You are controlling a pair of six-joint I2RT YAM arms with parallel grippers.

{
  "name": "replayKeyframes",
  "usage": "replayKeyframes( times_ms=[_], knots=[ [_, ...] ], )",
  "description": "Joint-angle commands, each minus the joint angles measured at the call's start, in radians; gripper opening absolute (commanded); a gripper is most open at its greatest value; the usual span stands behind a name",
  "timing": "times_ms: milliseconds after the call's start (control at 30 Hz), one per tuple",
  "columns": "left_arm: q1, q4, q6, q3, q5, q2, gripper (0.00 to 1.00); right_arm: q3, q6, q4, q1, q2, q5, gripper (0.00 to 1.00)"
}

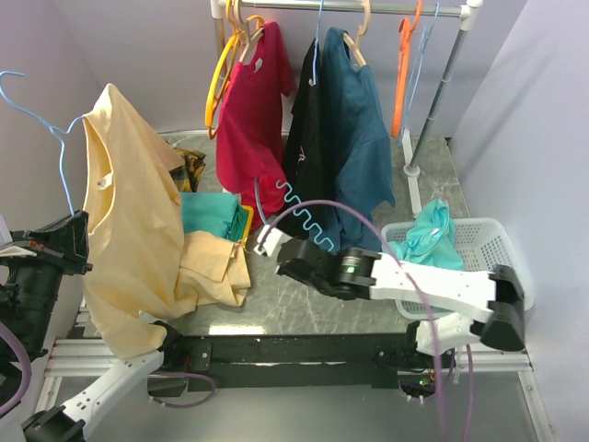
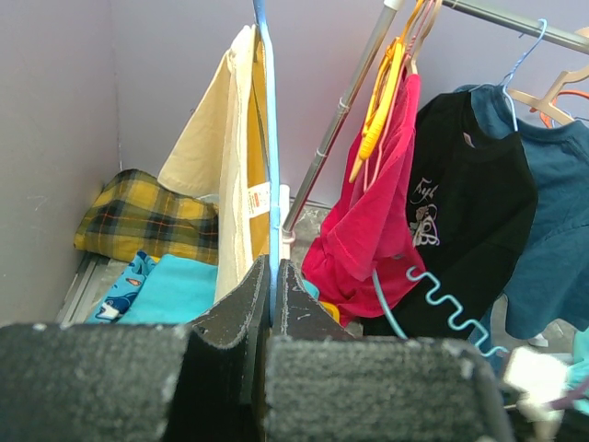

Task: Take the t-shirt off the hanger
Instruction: Pick up the hanger at the center of the board.

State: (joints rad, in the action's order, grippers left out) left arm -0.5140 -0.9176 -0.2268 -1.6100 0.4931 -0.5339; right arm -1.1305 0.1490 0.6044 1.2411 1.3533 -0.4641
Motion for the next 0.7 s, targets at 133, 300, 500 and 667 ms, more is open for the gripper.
replayKeyframes(
  times_ms=[133, 300, 500, 667],
  knots=[
    [0.0, 0.097, -0.011, -0.013, -0.027, 0.0, 0.01, -0.135, -0.065, 0.08, 0.001, -0.166, 0.235, 0.0],
    [0.002, 0.089, -0.011, -0.019, -0.03, 0.0, 0.01, -0.198, -0.091, 0.268, 0.001, -0.166, 0.333, 0.0],
    [0.002, 0.097, -0.019, -0.004, -0.034, 0.009, 0.01, -0.158, -0.121, 0.357, 0.012, -0.128, 0.445, 0.0],
    [0.002, 0.1, -0.025, 0.009, -0.037, 0.011, 0.01, -0.163, -0.141, 0.337, 0.052, -0.157, 0.489, 0.0]
  ],
)
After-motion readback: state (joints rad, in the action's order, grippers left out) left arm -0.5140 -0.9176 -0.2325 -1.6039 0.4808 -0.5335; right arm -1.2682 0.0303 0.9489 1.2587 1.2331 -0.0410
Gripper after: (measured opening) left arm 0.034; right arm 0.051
